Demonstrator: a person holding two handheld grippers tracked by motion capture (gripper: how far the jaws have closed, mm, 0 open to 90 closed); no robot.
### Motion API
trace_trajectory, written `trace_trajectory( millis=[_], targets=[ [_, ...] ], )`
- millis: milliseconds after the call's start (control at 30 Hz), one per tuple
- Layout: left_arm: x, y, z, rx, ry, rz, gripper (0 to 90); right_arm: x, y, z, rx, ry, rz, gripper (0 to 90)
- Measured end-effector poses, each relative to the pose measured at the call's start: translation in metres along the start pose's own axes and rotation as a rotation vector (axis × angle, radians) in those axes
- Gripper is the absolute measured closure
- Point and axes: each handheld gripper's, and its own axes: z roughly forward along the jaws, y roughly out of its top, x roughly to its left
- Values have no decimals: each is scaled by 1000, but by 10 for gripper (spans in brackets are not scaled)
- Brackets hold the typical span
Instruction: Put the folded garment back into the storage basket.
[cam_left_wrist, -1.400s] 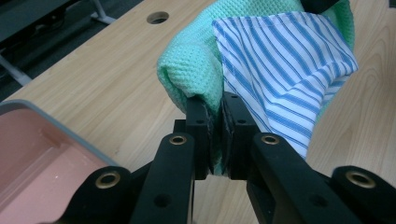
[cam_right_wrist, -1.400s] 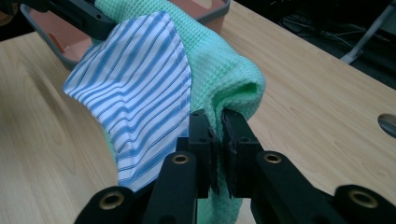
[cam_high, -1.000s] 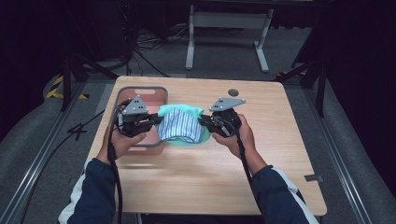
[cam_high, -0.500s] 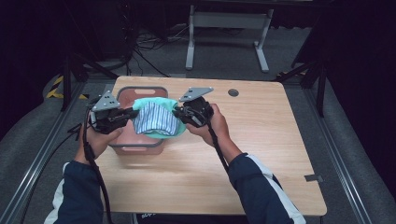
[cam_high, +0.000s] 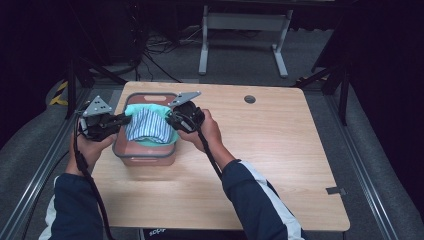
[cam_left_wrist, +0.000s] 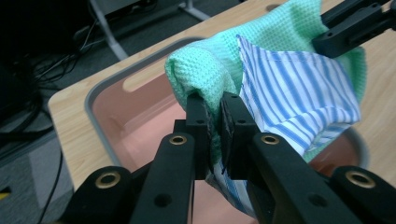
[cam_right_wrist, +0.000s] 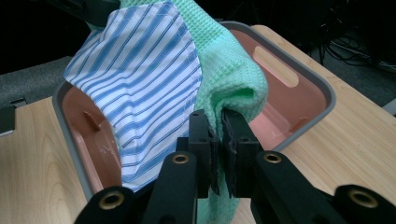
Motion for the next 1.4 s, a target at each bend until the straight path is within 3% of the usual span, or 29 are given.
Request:
trace_trajectory(
  millis=[567, 667, 833, 1100, 1400],
  targets=[
    [8, -21, 16, 97, 54, 10, 830, 5, -5, 38, 57, 31, 5, 829],
    [8, -24, 17, 129, 86, 23, 829, 7, -7, 46, 79, 28, 6, 828],
    [7, -30, 21, 134, 87, 8, 829, 13, -8, 54, 105, 33, -3, 827],
    [2, -33, 34, 159, 92, 25, 826, 6, -17, 61, 137, 28, 25, 825],
    [-1, -34, 41, 195, 100, 40, 814, 7, -24, 66, 165, 26, 24, 817]
  ],
)
